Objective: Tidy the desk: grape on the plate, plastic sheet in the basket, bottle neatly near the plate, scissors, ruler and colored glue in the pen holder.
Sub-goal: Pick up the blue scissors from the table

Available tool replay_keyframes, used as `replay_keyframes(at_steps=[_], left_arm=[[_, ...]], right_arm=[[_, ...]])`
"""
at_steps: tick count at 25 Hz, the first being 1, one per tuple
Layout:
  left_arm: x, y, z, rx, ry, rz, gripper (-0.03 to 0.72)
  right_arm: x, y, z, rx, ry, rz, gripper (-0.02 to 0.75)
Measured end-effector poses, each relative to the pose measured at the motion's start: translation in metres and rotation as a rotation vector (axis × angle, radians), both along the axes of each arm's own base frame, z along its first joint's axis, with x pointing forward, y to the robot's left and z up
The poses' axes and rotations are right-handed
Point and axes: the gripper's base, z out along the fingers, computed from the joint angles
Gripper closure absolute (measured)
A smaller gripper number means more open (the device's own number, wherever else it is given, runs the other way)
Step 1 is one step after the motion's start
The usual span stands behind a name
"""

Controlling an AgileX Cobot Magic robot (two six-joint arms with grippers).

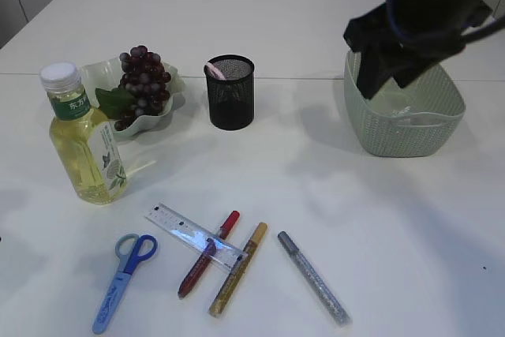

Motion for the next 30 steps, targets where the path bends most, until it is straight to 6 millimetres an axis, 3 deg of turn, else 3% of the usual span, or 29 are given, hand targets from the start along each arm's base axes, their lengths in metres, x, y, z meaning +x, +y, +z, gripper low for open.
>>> replay_keyframes(at_steps=[4, 8, 12, 16, 24, 30], left_arm=[[-0.004, -0.013, 0.002, -0.006, 0.003, -0.061, 0.377], [-0.012, -0.043, 0.002, -0.023, -0.015, -0.168, 0.378], [-0.012, -0.066, 0.0, -0.014, -0.084, -0.162, 0.379], [0.003, -0.078, -0.01, 0.019, -0.059, -0.112, 0.379], [0.054, -0.104, -0.042, 0.062, 0.046, -0.067, 0.378], [0.06, -0.114, -0.078, 0.108, 0.156, -0.04, 0.356]], right_arm=[[-0.032, -0.011, -0.014, -0.029, 0.068, -0.002, 0.332], [-0.062, -0.022, -0.018, -0.042, 0.098, -0.004, 0.332], [-0.081, -0.028, -0.017, -0.043, 0.096, -0.002, 0.332], [-0.086, -0.03, -0.013, -0.037, 0.081, -0.002, 0.332], [-0.087, -0.03, -0.012, -0.035, 0.076, -0.004, 0.332], [-0.087, -0.03, -0.012, -0.036, 0.076, -0.004, 0.332]])
